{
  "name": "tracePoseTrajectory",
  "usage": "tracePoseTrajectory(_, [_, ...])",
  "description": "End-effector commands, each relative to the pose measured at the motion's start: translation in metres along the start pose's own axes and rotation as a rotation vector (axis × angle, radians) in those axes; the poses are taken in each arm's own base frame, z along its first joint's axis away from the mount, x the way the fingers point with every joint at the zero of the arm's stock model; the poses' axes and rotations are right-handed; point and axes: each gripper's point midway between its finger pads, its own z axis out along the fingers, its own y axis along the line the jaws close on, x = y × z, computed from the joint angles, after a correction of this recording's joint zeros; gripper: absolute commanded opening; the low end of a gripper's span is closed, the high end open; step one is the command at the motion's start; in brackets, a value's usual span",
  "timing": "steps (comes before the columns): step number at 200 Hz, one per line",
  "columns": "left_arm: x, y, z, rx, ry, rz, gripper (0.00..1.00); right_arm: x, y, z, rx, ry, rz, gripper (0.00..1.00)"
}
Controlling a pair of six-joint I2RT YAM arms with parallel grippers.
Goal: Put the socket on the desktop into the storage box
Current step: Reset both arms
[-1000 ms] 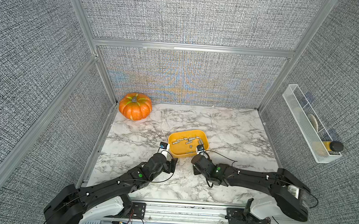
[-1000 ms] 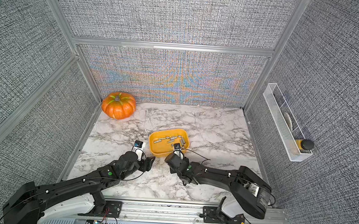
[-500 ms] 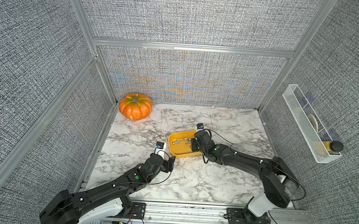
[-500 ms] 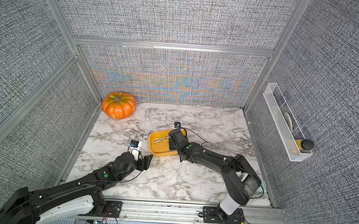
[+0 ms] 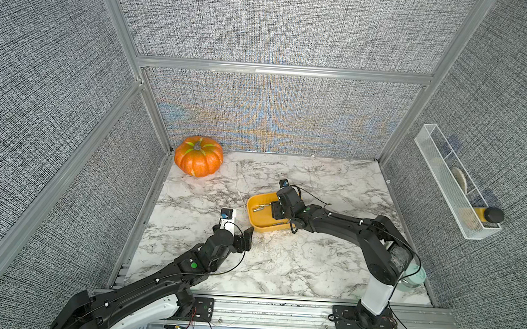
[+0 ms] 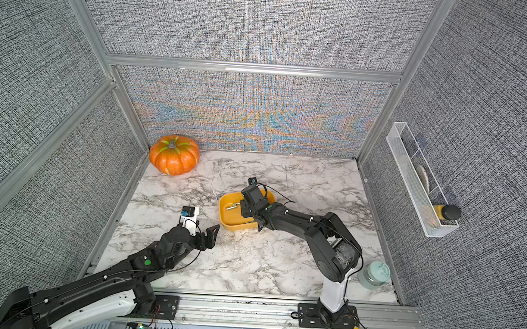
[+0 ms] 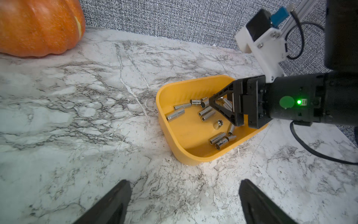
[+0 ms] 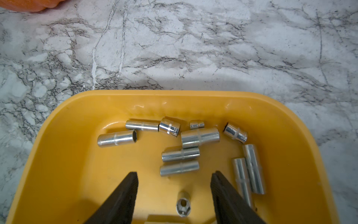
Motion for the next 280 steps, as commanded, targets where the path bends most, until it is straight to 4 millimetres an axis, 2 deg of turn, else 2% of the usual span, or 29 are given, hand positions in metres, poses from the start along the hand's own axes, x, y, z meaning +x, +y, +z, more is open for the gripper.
tracePoseTrajectory(1, [-0.007, 0.014, -0.005, -0.066, -0.045, -0.030, 1.00, 0.000, 0.000, -0.006, -0.005, -0.001, -0.002, 0.70])
tracePoseTrajectory(21, [-0.021, 0.018, -0.014, -0.082, -0.096, -0.059, 1.00, -0.006, -0.001, -0.020, -0.022, -0.035, 0.006, 0.70])
tracePoseTrajectory(40, [-0.038, 0.010, -0.024, -0.037, -0.145, -0.094, 1.00, -0.014, -0.004, -0.042, -0.049, -0.094, 0.025, 0.71])
tracePoseTrajectory(55, [-0.050, 0.005, -0.028, -0.008, -0.195, -0.108, 0.99, -0.024, -0.008, -0.066, -0.075, -0.164, 0.045, 0.72])
tracePoseTrajectory(74, [-0.070, 0.008, -0.032, -0.045, -0.281, -0.069, 1.00, -0.031, -0.023, -0.099, -0.066, -0.260, 0.082, 0.73])
tracePoseTrajectory(85, [-0.082, 0.019, -0.036, -0.124, -0.329, -0.067, 1.00, -0.042, -0.030, -0.123, -0.068, -0.335, 0.092, 0.75])
tracePoseTrajectory(89, [-0.087, 0.024, -0.038, -0.158, -0.349, -0.066, 1.00, -0.030, -0.036, -0.123, -0.055, -0.328, 0.081, 0.75])
tracePoseTrajectory(116, [-0.113, 0.043, -0.051, -0.317, -0.457, 0.003, 1.00, -0.034, -0.067, -0.163, 0.035, -0.435, 0.084, 0.81])
tracePoseTrajectory(120, [-0.115, 0.044, -0.052, -0.332, -0.469, 0.019, 1.00, -0.036, -0.071, -0.169, 0.046, -0.455, 0.095, 0.84])
tracePoseTrajectory(125, [-0.119, 0.049, -0.055, -0.364, -0.487, 0.027, 1.00, -0.036, -0.076, -0.175, 0.061, -0.480, 0.106, 0.96])
tracePoseTrajectory(128, [-0.121, 0.051, -0.056, -0.379, -0.497, 0.029, 1.00, -0.036, -0.080, -0.179, 0.072, -0.495, 0.113, 0.99])
tracePoseTrajectory(155, [-0.130, 0.076, -0.058, -0.474, -0.581, 0.037, 1.00, -0.034, -0.128, -0.203, 0.298, -0.640, 0.164, 0.99])
tracePoseTrajectory(172, [-0.130, 0.099, -0.054, -0.562, -0.587, 0.036, 1.00, -0.028, -0.152, -0.208, 0.436, -0.680, 0.166, 0.99])
tracePoseTrajectory(187, [-0.129, 0.120, -0.044, -0.630, -0.559, 0.024, 1.00, -0.026, -0.158, -0.198, 0.449, -0.651, 0.123, 0.99])
tracePoseTrajectory(204, [-0.125, 0.140, -0.029, -0.686, -0.516, 0.032, 1.00, -0.022, -0.176, -0.189, 0.464, -0.647, 0.125, 0.99])
tracePoseTrajectory(234, [-0.111, 0.162, -0.004, -0.625, -0.475, 0.069, 1.00, -0.001, -0.208, -0.187, 0.429, -0.731, 0.087, 0.99])
tracePoseTrajectory(246, [-0.110, 0.176, -0.002, -0.660, -0.453, 0.053, 1.00, 0.010, -0.220, -0.189, 0.429, -0.752, 0.060, 0.99])
tracePoseTrajectory(264, [-0.118, 0.182, 0.000, -0.698, -0.440, 0.107, 1.00, 0.021, -0.237, -0.189, 0.439, -0.761, 0.117, 0.99])
tracePoseTrajectory(280, [-0.116, 0.184, -0.001, -0.701, -0.468, 0.172, 1.00, 0.025, -0.243, -0.184, 0.433, -0.753, 0.114, 0.99])
